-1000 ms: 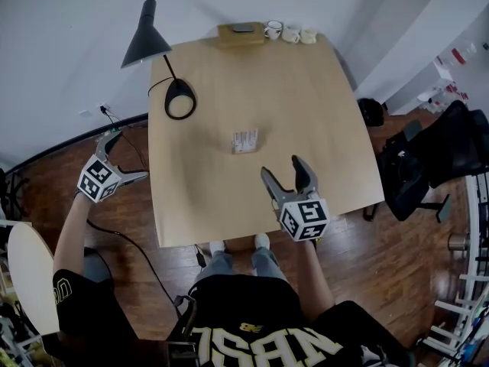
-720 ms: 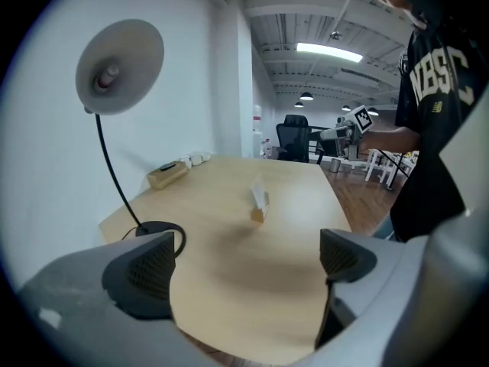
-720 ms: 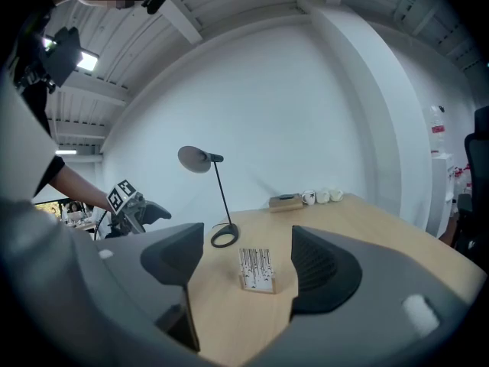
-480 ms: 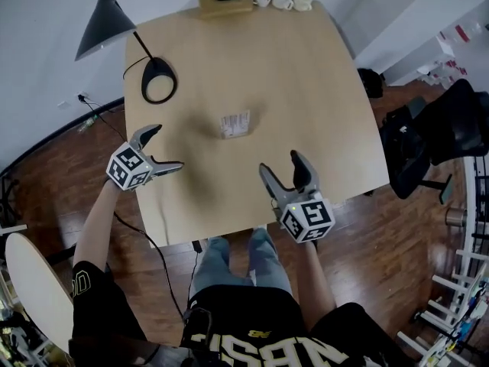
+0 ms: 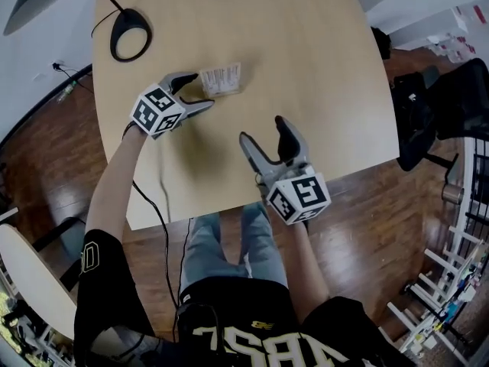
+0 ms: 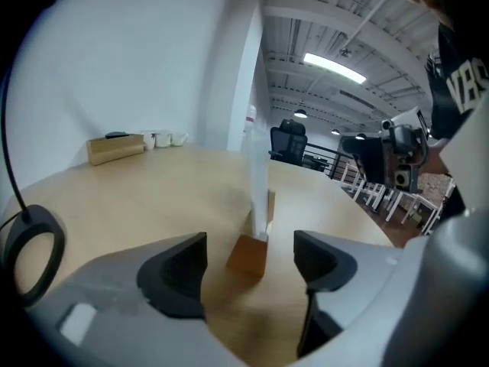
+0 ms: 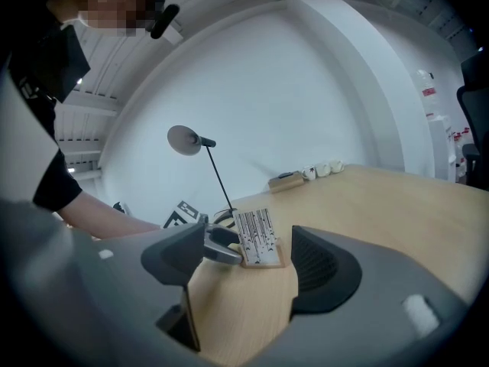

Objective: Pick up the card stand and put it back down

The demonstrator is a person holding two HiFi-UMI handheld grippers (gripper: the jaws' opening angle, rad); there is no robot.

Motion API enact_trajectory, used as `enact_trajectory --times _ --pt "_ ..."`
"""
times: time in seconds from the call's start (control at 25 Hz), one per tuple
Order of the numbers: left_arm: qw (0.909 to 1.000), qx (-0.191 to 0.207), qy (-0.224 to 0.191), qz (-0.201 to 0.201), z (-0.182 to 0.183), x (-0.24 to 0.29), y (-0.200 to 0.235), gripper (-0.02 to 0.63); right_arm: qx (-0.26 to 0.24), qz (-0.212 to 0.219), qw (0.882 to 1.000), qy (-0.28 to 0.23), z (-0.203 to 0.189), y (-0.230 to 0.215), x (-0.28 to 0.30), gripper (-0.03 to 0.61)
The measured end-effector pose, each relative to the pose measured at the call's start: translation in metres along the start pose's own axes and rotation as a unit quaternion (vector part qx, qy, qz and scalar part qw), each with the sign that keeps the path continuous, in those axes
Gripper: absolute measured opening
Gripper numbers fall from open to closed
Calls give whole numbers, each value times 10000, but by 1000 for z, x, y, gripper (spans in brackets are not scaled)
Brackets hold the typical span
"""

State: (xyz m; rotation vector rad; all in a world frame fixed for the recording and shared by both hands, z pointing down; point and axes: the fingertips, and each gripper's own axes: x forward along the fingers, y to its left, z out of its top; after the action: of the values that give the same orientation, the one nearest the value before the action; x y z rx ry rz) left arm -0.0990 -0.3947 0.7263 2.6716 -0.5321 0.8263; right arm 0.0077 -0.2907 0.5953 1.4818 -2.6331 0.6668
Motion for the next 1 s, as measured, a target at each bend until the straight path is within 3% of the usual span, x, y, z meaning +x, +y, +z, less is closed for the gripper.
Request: enact_trajectory --times 0.28,0.48,0.68,1.0 --pt "9996 163 -206 -127 18 35 -7 283 101 -127 9998 75 -19 -19 -11 355" --pt "9994 272 -190 -71 28 49 -10 119 139 -211 9996 78 -22 -28 -18 356" --pt "9994 23 -249 -250 32 40 -17 101 202 -299 9993 105 -16 -29 -21 354" --pt "9977 406 -349 -412 85 -3 -45 98 22 -102 9999 -120 24 -12 -22 353"
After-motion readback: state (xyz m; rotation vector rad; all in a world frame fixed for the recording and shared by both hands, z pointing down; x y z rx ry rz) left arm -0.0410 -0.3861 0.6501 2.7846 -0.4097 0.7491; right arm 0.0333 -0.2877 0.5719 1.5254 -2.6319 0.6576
